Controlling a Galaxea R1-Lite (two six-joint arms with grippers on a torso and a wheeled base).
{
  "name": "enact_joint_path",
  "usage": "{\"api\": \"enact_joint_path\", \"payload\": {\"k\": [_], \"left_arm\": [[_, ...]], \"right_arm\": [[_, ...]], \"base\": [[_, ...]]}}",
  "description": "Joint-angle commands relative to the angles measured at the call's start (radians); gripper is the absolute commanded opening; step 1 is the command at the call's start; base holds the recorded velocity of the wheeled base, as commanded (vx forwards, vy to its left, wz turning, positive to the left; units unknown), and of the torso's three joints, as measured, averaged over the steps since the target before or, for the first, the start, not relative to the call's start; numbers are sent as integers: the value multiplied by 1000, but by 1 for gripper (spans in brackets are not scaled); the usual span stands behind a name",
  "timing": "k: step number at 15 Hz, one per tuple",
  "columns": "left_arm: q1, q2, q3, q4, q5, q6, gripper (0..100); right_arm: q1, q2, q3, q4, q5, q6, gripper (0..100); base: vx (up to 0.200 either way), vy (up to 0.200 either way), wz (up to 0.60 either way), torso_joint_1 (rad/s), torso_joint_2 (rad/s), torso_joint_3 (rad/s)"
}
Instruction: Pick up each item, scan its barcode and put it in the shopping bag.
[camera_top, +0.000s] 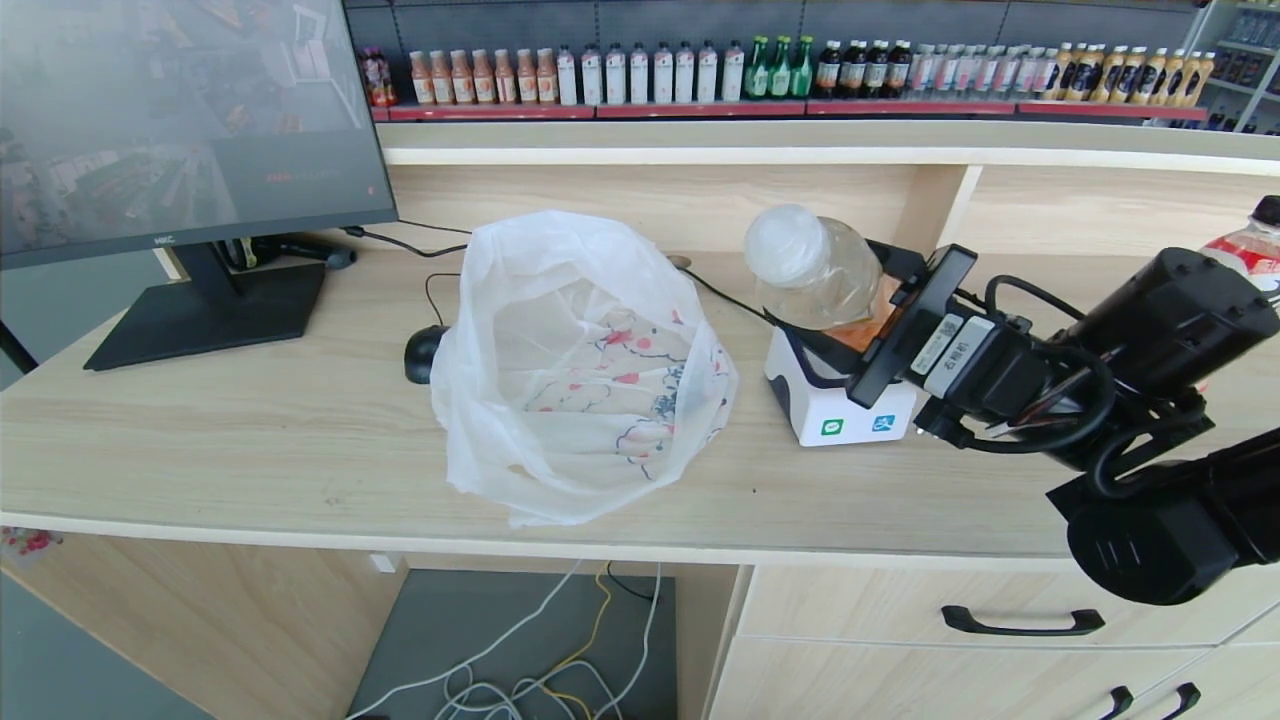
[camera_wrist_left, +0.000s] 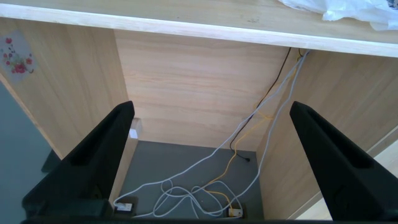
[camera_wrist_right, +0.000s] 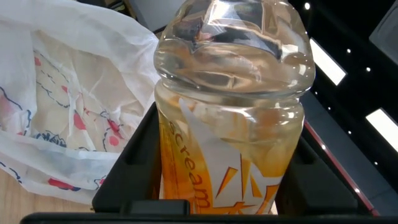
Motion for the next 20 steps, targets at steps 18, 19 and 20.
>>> {"api": "enact_joint_path", "payload": {"k": [18,19,20], "left_arm": [[1,0,0,-1,0,2,100],[1,0,0,-1,0,3,100],[1,0,0,-1,0,3,100]], "right_arm": [[213,-218,31,3,-486,523,0],[224,-238,66,3,-543,560,0],[229,-249,103,-1,-592,603,0]], "base": [[0,0,0,0,0,0],[0,0,0,0,0,0],[0,0,0,0,0,0]]}}
